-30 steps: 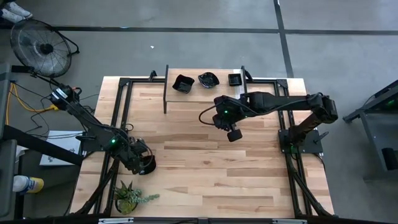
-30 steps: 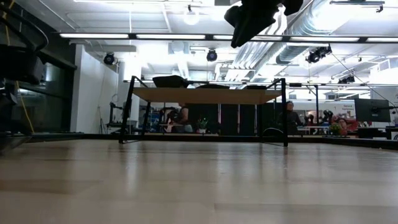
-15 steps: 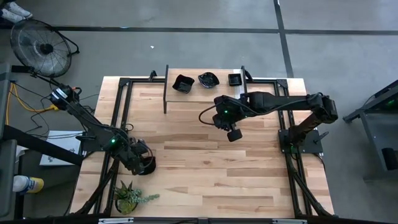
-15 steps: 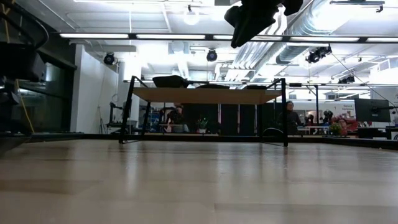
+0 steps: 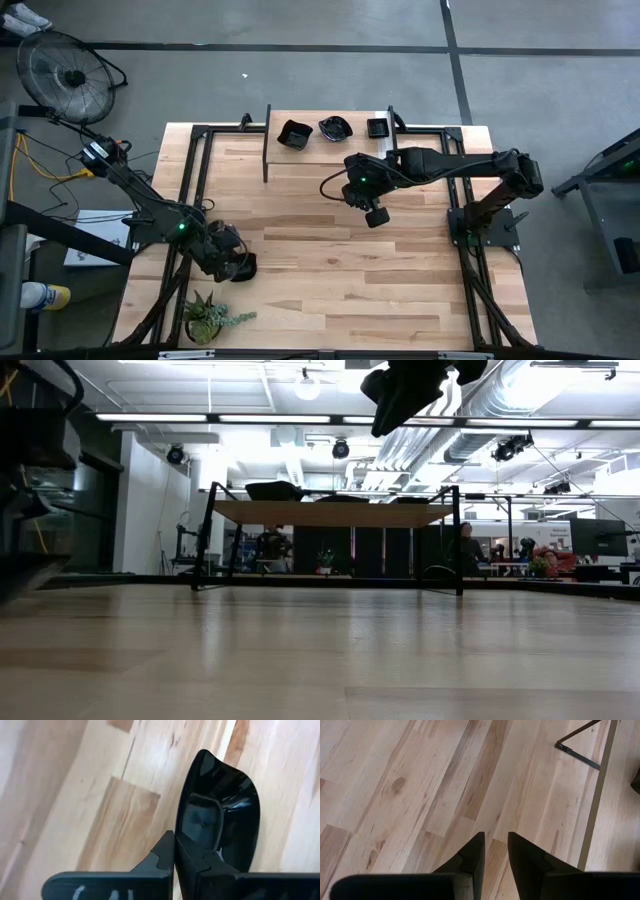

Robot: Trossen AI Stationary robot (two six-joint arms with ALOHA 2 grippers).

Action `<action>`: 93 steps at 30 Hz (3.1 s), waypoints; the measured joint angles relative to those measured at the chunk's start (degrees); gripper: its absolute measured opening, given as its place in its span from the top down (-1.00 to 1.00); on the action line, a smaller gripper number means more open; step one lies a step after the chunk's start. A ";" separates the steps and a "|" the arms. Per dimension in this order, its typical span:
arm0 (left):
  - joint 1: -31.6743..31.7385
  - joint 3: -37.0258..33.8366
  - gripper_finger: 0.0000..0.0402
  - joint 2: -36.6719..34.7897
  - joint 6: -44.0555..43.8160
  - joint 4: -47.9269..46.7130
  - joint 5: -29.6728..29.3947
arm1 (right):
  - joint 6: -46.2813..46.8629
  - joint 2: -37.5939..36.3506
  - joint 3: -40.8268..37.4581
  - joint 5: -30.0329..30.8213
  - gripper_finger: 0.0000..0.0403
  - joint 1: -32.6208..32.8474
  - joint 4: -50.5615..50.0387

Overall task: Pick & Place Mini shaped plates
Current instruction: Stack the black leaf shaped plate on top of the black leaf shaped plate on the shelf

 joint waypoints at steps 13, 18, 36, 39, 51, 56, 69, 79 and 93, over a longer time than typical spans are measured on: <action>0.00 0.57 1.00 0.02 9.80 4.19 -12.74 | 4.54 0.00 0.00 -1.56 0.61 1.03 0.05; 0.00 0.57 1.00 0.02 19.48 10.85 -19.33 | 4.58 -0.20 -4.43 -1.90 0.61 2.79 6.69; 0.03 0.61 1.00 0.02 41.32 27.18 -47.66 | 17.73 -0.26 -31.43 7.12 0.61 10.68 64.09; 0.05 0.61 1.00 0.04 45.33 29.78 -50.16 | 20.60 -0.26 -35.70 9.89 0.61 11.76 76.12; 4.76 0.61 1.00 0.41 59.03 39.43 -56.10 | 22.85 0.30 -41.88 16.24 0.61 12.81 93.57; 10.10 0.63 1.00 4.28 67.36 49.21 -53.47 | 21.30 2.19 -40.70 19.11 0.61 12.85 95.95; 16.72 0.63 1.00 13.27 81.98 70.25 -53.51 | 19.36 6.25 -39.52 22.76 0.43 12.47 100.04; 20.96 0.63 1.00 17.55 88.65 80.55 -49.67 | 19.57 6.27 -39.52 23.27 0.02 9.75 101.53; 25.21 7.97 1.00 23.23 96.48 80.83 -45.76 | 20.92 6.27 -39.52 23.69 0.02 7.37 102.06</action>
